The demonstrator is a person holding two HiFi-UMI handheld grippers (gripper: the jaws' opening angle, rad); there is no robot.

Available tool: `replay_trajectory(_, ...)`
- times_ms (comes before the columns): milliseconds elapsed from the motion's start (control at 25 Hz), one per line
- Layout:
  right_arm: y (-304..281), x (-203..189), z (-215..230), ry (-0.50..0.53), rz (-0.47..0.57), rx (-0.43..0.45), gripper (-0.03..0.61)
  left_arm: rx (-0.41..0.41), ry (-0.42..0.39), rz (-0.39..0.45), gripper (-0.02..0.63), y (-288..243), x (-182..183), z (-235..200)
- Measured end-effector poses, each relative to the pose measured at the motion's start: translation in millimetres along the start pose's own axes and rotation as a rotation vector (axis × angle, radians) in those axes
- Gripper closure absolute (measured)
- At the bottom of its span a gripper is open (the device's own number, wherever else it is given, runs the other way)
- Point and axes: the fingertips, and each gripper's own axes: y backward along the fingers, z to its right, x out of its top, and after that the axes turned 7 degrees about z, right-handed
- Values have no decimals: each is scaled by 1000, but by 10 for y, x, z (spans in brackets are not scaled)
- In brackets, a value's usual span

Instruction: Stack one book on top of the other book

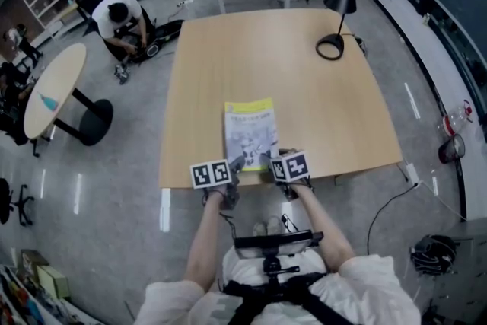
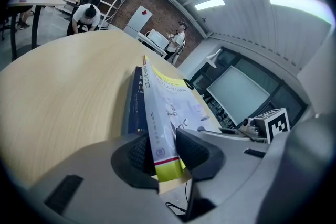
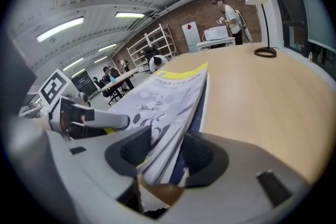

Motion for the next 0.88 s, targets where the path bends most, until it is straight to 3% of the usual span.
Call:
replay_trajectory(120, 6, -4, 37, 63, -8, -48, 357, 4, 3, -5, 515, 12, -23, 0)
replay_trajectory(200, 35, 8, 102, 145, -13, -78, 245, 5, 3, -1, 515, 3, -33, 18)
replay_trajectory(240, 55, 30, 110, 163, -10, -75, 241, 5, 3, 2, 515, -2, -28, 22)
replay_trajectory(440, 211, 432, 12, 30, 163, -25, 242, 8, 5, 7, 515, -13, -32, 21)
replay_trajectory(560, 321, 702, -66, 34, 270, -39, 287, 7, 9, 6, 515, -7, -43, 19)
replay_trajectory(680, 366, 844, -146, 55, 314, -42, 404, 7, 10, 8, 515, -13, -42, 22)
replay_trajectory(800, 221, 698, -143, 39, 228, -59, 581, 6, 11, 8, 515, -23, -40, 33)
replay_trajectory(880, 90, 486, -154, 15, 139, -51, 581, 5, 12, 7, 515, -25, -55, 46)
